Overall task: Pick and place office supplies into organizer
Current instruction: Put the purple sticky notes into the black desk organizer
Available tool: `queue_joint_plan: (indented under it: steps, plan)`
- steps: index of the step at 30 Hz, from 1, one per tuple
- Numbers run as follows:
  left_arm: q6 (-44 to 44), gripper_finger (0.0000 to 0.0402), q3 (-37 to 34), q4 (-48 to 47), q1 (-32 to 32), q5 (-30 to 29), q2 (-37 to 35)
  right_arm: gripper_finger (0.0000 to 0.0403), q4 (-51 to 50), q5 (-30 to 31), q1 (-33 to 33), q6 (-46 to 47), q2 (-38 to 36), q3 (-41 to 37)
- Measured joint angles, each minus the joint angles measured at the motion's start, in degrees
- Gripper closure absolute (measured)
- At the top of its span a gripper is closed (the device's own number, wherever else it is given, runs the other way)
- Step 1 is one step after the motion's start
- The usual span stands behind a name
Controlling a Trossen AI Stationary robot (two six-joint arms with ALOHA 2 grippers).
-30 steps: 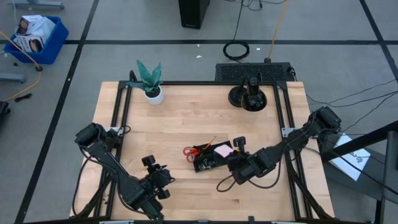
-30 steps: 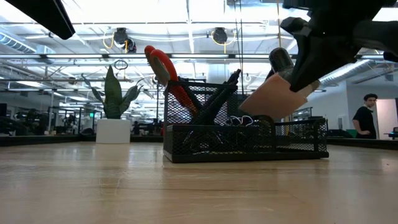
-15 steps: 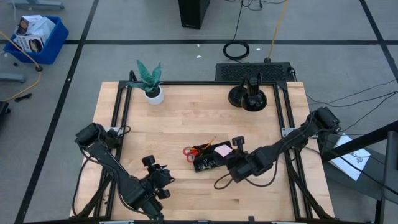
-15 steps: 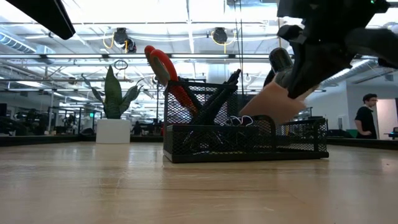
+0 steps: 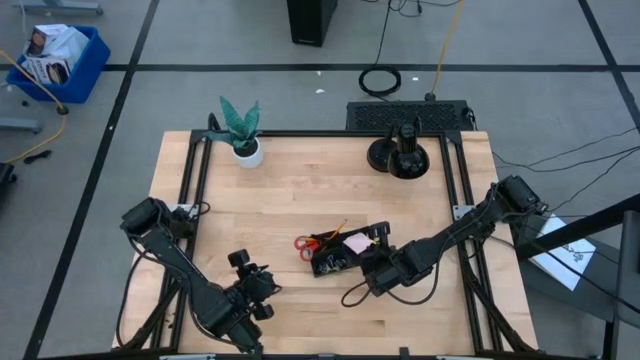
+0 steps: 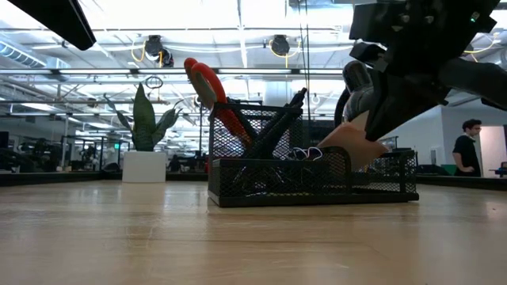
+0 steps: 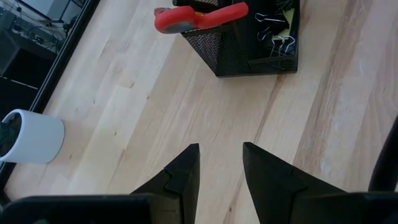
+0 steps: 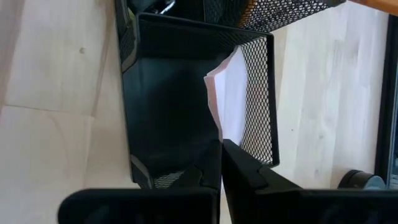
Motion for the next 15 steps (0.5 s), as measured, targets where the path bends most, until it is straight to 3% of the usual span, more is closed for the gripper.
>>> queue_joint_plan:
  steps: [15]
  plan:
    - [0.0,0.0275,0.0,0.09,0.0,-0.03,0.0,0.0403,0.95,-3.02,-0.21,0.55,0.0,0.0]
